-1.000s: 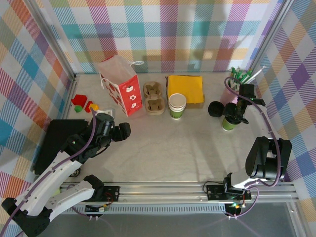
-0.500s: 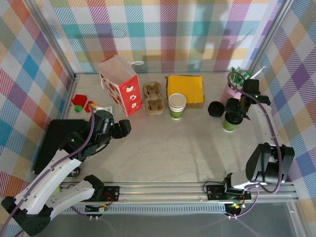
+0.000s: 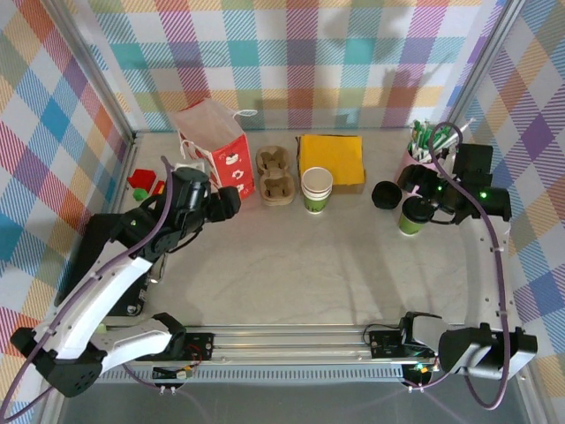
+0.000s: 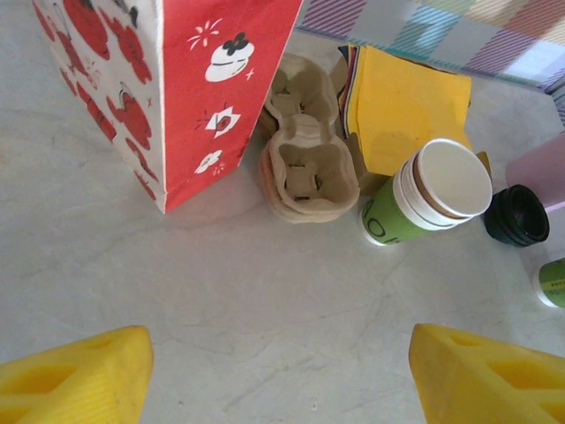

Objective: Pack the takeout coffee

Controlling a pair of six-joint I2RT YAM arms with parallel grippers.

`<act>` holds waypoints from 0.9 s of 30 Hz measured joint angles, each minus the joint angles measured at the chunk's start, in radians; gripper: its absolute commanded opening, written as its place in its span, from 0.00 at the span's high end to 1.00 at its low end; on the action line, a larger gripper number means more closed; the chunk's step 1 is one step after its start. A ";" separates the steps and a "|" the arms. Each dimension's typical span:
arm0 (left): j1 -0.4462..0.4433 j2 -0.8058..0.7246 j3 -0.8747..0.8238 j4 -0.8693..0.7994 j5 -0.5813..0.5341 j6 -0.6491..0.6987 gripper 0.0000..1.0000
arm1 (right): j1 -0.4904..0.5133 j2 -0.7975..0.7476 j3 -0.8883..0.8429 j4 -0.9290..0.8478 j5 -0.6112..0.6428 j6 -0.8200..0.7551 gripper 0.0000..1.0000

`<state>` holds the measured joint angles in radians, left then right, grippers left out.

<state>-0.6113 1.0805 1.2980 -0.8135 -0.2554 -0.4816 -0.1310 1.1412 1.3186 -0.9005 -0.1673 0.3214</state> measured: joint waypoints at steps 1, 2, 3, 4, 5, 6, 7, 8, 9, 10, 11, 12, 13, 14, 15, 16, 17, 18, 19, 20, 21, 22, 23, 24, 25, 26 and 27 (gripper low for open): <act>0.000 0.019 0.013 0.002 0.000 0.000 0.25 | 0.000 -0.011 0.000 0.000 -0.039 0.016 0.11; 0.000 0.035 0.023 0.003 0.002 -0.001 0.27 | 0.000 -0.021 0.000 0.000 -0.079 0.036 0.11; 0.000 0.057 0.035 0.003 0.008 -0.002 0.29 | 0.000 -0.032 0.000 0.001 -0.121 0.060 0.11; 0.000 0.081 0.048 0.004 0.016 -0.003 0.30 | 0.000 -0.045 -0.003 0.006 -0.169 0.086 0.12; 0.000 0.103 0.058 0.004 0.024 -0.006 0.31 | 0.000 -0.059 -0.011 0.018 -0.212 0.109 0.13; 0.000 0.134 0.069 0.006 0.036 -0.007 0.32 | 0.000 -0.077 -0.027 0.039 -0.258 0.137 0.14; 0.000 0.159 0.077 0.010 0.043 -0.010 0.33 | 0.000 -0.095 -0.046 0.057 -0.296 0.163 0.14; -0.002 0.192 0.083 0.017 0.053 -0.013 0.33 | 0.002 -0.114 -0.069 0.074 -0.333 0.192 0.14; -0.003 0.227 0.087 0.024 0.060 -0.019 0.33 | 0.005 -0.131 -0.091 0.090 -0.359 0.216 0.14; -0.003 0.257 0.090 0.031 0.063 -0.021 0.34 | 0.010 -0.143 -0.108 0.099 -0.375 0.232 0.14; -0.006 0.294 0.094 0.035 0.063 -0.027 0.34 | 0.019 -0.157 -0.127 0.108 -0.389 0.249 0.14; -0.008 0.327 0.095 0.041 0.063 -0.031 0.34 | 0.029 -0.168 -0.141 0.114 -0.397 0.265 0.14; -0.008 0.356 0.096 0.046 0.063 -0.037 0.34 | 0.036 -0.175 -0.151 0.119 -0.401 0.273 0.14; -0.009 0.386 0.096 0.055 0.063 -0.045 0.35 | 0.043 -0.182 -0.159 0.125 -0.404 0.279 0.14; -0.010 0.416 0.096 0.064 0.061 -0.052 0.35 | 0.048 -0.187 -0.166 0.129 -0.408 0.286 0.14; -0.010 0.439 0.096 0.071 0.058 -0.056 0.36 | 0.053 -0.190 -0.171 0.132 -0.411 0.291 0.14; -0.010 0.468 0.096 0.082 0.053 -0.064 0.36 | 0.058 -0.191 -0.174 0.133 -0.414 0.293 0.14; -0.010 0.496 0.097 0.093 0.048 -0.074 0.37 | 0.061 -0.190 -0.178 0.135 -0.416 0.293 0.14; -0.010 0.521 0.099 0.101 0.040 -0.079 0.38 | 0.064 -0.190 -0.182 0.137 -0.417 0.293 0.14; -0.010 0.552 0.102 0.112 0.032 -0.087 0.39 | 0.067 -0.190 -0.186 0.137 -0.418 0.293 0.15; -0.010 0.583 0.107 0.118 0.023 -0.094 0.41 | 0.069 -0.189 -0.192 0.137 -0.418 0.293 0.15; -0.010 0.608 0.111 0.128 0.014 -0.100 0.42 | 0.072 -0.188 -0.195 0.137 -0.418 0.293 0.15; -0.010 0.636 0.113 0.140 0.006 -0.108 0.43 | 0.074 -0.186 -0.197 0.136 -0.417 0.293 0.15; -0.010 0.664 0.116 0.150 -0.002 -0.115 0.43 | 0.075 -0.183 -0.198 0.136 -0.417 0.293 0.15; -0.010 0.686 0.121 0.157 -0.009 -0.120 0.44 | 0.077 -0.181 -0.198 0.137 -0.417 0.292 0.15; -0.010 0.712 0.127 0.167 -0.017 -0.127 0.45 | 0.080 -0.180 -0.198 0.136 -0.417 0.292 0.15; -0.010 0.735 0.134 0.176 -0.024 -0.134 0.46 | 0.080 -0.179 -0.198 0.136 -0.417 0.292 0.15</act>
<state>-0.6209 1.8160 1.4319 -0.6376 -0.2794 -0.6155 -0.0505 0.9627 1.1210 -0.7647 -0.5846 0.6132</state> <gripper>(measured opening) 0.558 0.851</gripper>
